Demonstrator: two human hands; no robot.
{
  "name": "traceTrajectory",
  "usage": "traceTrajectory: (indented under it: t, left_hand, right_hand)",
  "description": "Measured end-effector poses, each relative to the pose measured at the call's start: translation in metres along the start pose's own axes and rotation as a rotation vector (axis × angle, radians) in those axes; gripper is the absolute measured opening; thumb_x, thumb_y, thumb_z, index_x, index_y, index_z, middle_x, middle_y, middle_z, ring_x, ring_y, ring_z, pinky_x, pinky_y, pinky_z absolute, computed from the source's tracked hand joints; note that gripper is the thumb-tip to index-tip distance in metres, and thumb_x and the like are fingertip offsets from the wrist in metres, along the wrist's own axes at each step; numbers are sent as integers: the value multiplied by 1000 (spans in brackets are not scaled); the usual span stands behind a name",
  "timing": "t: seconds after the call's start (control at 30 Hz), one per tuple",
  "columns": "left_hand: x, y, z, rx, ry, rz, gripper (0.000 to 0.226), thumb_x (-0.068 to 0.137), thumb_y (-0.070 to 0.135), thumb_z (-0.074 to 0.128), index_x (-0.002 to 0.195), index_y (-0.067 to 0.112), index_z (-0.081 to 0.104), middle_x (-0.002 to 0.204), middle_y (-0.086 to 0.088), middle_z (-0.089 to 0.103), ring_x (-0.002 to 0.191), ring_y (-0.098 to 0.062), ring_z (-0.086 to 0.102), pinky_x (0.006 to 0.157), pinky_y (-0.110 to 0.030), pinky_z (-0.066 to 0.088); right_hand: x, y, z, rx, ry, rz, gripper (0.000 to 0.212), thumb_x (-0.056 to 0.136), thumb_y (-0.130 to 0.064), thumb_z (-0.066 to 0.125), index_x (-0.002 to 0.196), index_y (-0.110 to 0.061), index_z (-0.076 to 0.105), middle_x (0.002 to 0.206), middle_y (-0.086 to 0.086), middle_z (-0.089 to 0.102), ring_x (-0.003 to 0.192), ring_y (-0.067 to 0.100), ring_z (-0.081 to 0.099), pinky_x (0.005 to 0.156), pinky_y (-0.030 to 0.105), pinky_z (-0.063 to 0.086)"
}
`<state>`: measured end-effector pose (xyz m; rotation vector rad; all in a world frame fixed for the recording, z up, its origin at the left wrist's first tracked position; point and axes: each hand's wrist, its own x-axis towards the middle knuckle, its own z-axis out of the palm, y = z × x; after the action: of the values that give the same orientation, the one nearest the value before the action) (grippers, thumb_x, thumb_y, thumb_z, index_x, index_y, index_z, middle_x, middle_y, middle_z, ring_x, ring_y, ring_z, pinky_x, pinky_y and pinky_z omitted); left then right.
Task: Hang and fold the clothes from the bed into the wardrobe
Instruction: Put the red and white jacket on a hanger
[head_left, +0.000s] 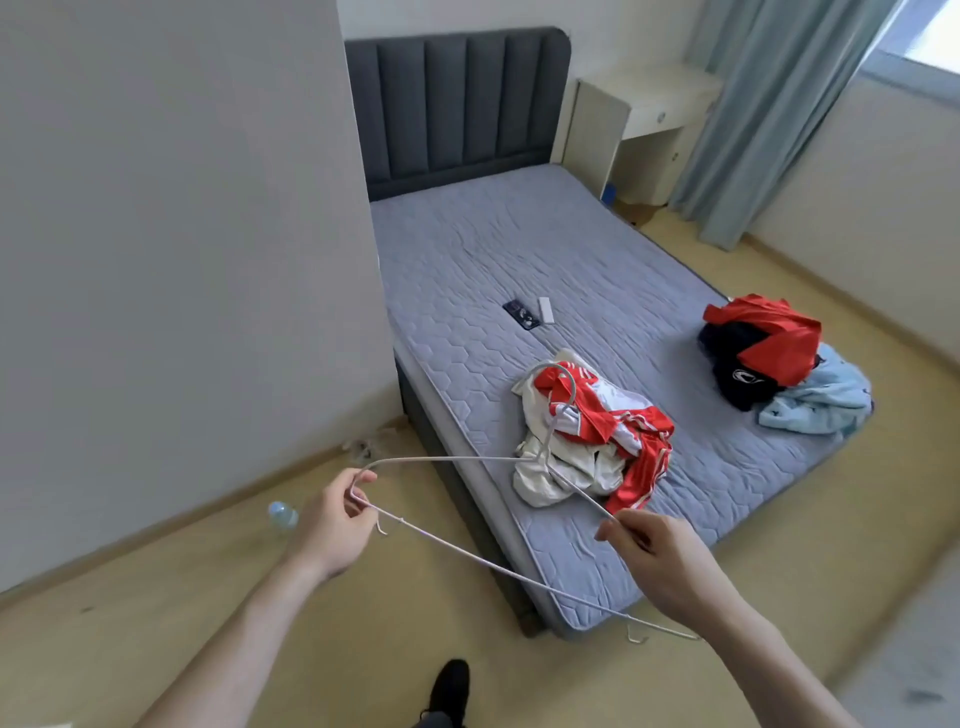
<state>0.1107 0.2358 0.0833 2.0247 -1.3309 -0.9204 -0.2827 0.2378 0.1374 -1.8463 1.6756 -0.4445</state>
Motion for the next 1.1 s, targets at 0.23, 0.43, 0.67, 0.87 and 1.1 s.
traceTrajectory:
  t: [0.23,0.43,0.67,0.87,1.1]
  left_hand:
    - [79,49,65,75,-233,57,50,87,8,63,134,25,60,100,11,68,87,-12,65,80,-29,51]
    - [124,102,130,181,-415,61,57,90,8,57,145,23,52,116,7,68,103,-24,65,92,-32,51]
    - [166,158,235,232,-504,11,43,89,13,60,130,24,60,113,10,67,101,-16,63,86,-24,46]
    - [212,204,352,263,-542,-175,40,90,12,62,129,19,63,123,0,68,112,-18,63,92,-23,47]
    - [286,247,487,316,-529,-317,41,90,21,62,130,21,64,133,0,64,122,-21,58,104,-28,45]
  right_hand:
    - [30,41,-11,164,135,192,29,100,-33,64,74,-26,74,49,-10,42,47,6,35,47,22,27]
    - [54,97,-47,227,206,278,34,96,-45,63,73,-24,75,48,-8,39,46,5,32,47,22,24]
    - [128,196,-82,225,212,357,44,99,-39,65,75,-3,68,54,-4,41,53,10,36,55,33,29]
    - [209,298,-128,289,155,417,39,100,-33,62,75,-2,66,53,-7,43,51,7,39,51,24,31]
    - [295,402,-162,311,75,446,37,98,-34,59,74,-8,69,51,-6,46,51,7,38,53,28,30]
